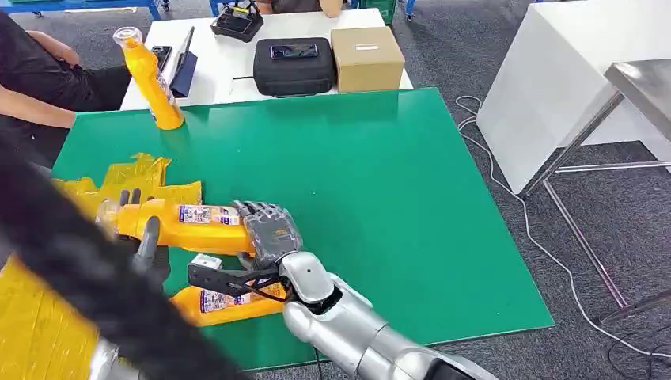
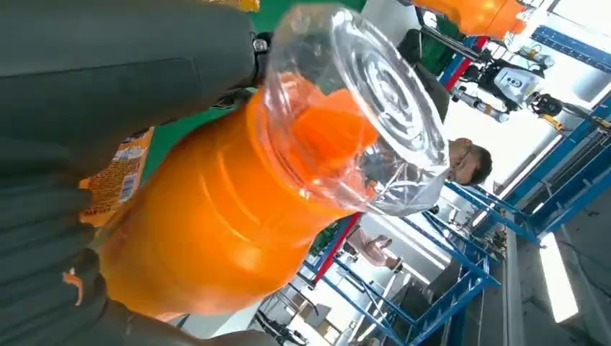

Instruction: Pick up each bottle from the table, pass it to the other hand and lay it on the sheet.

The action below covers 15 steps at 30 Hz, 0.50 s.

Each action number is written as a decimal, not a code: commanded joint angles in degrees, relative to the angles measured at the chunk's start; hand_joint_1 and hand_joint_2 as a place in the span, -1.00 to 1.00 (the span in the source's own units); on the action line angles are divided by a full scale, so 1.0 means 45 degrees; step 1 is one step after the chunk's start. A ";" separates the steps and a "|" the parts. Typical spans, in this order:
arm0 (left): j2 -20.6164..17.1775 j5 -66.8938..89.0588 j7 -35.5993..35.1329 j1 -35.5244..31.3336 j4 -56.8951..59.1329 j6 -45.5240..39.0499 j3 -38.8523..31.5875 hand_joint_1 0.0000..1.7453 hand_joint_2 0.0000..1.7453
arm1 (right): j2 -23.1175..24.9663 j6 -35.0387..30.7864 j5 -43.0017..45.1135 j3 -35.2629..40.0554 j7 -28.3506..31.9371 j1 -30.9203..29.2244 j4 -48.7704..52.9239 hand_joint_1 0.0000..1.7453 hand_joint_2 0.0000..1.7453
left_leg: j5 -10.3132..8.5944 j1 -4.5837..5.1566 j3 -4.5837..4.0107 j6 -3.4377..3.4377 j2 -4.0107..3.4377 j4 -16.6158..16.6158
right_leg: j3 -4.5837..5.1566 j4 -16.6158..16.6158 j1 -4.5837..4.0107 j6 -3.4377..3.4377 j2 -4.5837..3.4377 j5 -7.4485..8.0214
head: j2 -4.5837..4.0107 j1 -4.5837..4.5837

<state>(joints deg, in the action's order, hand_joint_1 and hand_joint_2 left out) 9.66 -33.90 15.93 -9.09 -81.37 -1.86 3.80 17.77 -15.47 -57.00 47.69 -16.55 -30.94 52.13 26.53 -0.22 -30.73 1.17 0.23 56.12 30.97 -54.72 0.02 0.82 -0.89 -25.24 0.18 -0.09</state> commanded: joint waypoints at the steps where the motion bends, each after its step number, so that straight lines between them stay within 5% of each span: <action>1: -0.0109 0.0233 -0.0018 -0.0383 0.0337 -0.0166 0.0361 -1.00 1.00 | 0.0134 -0.0031 -0.0328 0.0974 -0.0191 -0.0246 -0.1209 1.00 1.00 | -0.0003 0.0000 0.0020 -0.0013 0.0013 -0.0013 | -0.0025 0.0011 0.0000 0.0002 0.0030 -0.0004 | 0.0005 0.0000; 15: 0.0146 0.0293 -0.0340 -0.0785 0.0331 -0.0524 0.0460 -1.00 1.00 | 0.0495 0.0011 0.0183 0.1360 -0.0899 -0.1259 -0.2158 1.00 1.00 | -0.0004 0.0002 0.0003 -0.0010 0.0010 -0.0001 | -0.0005 -0.0002 0.0002 0.0004 0.0025 -0.0003 | 0.0000 -0.0005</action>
<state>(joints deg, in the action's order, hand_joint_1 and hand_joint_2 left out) 9.99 -32.52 14.86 -9.48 -81.44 -4.07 4.31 20.41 -15.04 -58.27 48.83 -19.41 -31.69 49.00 26.53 -0.22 -30.73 1.17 0.22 56.12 30.97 -54.72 0.02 0.82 -0.89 -25.24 0.17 -0.11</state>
